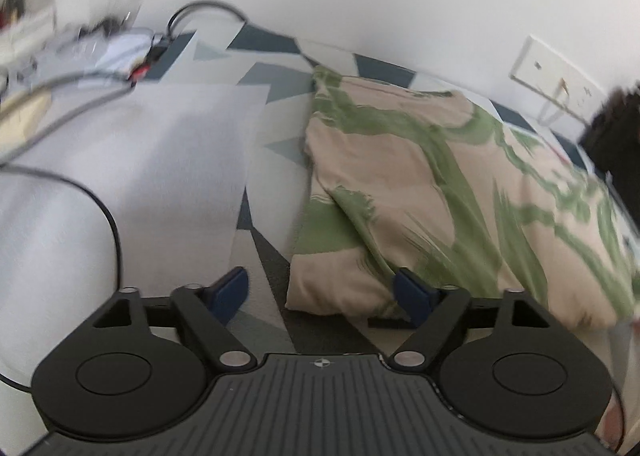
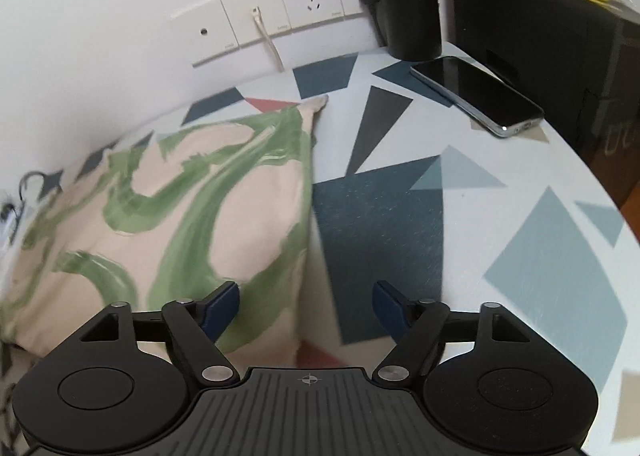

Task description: Fold clothes

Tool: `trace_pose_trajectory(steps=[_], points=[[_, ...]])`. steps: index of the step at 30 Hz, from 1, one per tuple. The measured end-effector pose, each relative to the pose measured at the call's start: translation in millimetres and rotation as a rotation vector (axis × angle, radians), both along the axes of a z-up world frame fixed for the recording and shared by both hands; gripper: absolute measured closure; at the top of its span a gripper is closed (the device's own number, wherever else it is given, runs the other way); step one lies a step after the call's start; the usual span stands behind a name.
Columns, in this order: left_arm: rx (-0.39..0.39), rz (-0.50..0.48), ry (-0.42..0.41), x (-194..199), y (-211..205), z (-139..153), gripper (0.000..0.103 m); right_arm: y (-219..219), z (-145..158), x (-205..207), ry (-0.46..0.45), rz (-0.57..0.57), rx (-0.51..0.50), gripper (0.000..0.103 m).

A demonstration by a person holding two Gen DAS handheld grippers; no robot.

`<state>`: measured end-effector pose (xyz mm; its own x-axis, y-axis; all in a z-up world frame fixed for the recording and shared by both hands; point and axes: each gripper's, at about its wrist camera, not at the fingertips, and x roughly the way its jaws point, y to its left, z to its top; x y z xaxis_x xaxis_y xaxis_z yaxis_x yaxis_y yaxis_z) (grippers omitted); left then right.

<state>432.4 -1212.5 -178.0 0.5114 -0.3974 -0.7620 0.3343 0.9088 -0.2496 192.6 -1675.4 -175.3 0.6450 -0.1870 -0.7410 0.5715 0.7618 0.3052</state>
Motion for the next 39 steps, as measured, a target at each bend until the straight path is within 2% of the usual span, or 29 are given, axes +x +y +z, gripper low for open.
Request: trace_pose_trajectory(steps=[2,3,4,6,7,8,9,10,11,12,14,18,20,26,28,29,30,31,32,33,34,36,38,39], points=[[-0.014,-0.005,0.004,3,-1,-2,0.05,7,2,-6,-0.025,-0.014,0.018,0.023],[-0.009,-0.024,0.002,4,-4,-2,0.065,10,2,-8,-0.019,-0.021,0.019,0.021],[-0.006,-0.04,0.002,5,-5,-2,0.075,13,1,-10,-0.012,-0.028,0.02,0.021],[0.0,-0.064,-0.001,4,-5,-2,0.089,18,-4,-12,-0.002,-0.054,0.032,0.022],[0.0,-0.072,-0.003,4,-3,-2,0.091,19,-7,-13,-0.008,-0.067,0.053,0.024],[-0.003,-0.078,-0.005,3,-1,-1,0.092,21,-10,-13,-0.014,-0.076,0.072,0.03],[-0.007,-0.083,-0.007,2,1,0,0.093,22,-13,-12,-0.017,-0.076,0.081,0.045],[-0.01,-0.088,-0.01,1,4,1,0.094,24,-15,-11,-0.02,-0.075,0.09,0.055],[-0.013,-0.094,-0.014,0,7,2,0.094,26,-17,-10,-0.023,-0.075,0.098,0.076],[-0.016,-0.099,-0.018,-2,11,3,0.095,28,-18,-9,-0.027,-0.079,0.102,0.086],[-0.019,-0.107,-0.014,-6,18,4,0.095,30,-16,-13,-0.042,-0.115,0.092,0.095],[-0.024,-0.122,0.004,-14,35,6,0.096,38,-11,-24,-0.046,-0.142,0.072,0.096],[-0.027,-0.129,0.012,-18,44,6,0.101,44,-8,-31,-0.031,-0.146,0.056,0.096],[-0.023,-0.171,0.023,-32,63,10,0.101,61,-9,-61,0.001,-0.196,0.041,0.096],[-0.022,-0.189,0.02,-36,65,13,0.096,63,-10,-70,0.013,-0.232,0.037,0.096],[-0.029,-0.19,0.02,-36,64,15,0.094,62,-10,-73,0.014,-0.247,0.038,0.095],[-0.038,-0.187,0.019,-34,63,17,0.087,62,-9,-74,0.021,-0.261,0.039,0.089],[-0.049,-0.182,0.017,-31,61,20,0.075,61,-8,-75,0.028,-0.274,0.04,0.079],[-0.061,-0.178,0.014,-28,58,23,0.067,60,-4,-75,0.027,-0.293,0.025,0.056],[-0.072,-0.174,0.01,-25,55,26,0.05,60,0,-76,0.027,-0.311,0.01,0.042],[-0.08,-0.175,0.0,-21,51,31,0.038,59,4,-76,0.026,-0.329,-0.004,0.039],[-0.09,-0.188,-0.03,-15,40,43,0.034,55,20,-76,-0.003,-0.342,-0.033,0.026],[-0.089,-0.2,-0.057,-7,28,56,0.023,49,41,-70,-0.051,-0.339,-0.056,0.015],[-0.089,-0.205,-0.071,-2,21,63,0.013,45,51,-67,-0.075,-0.338,-0.067,0.007]])
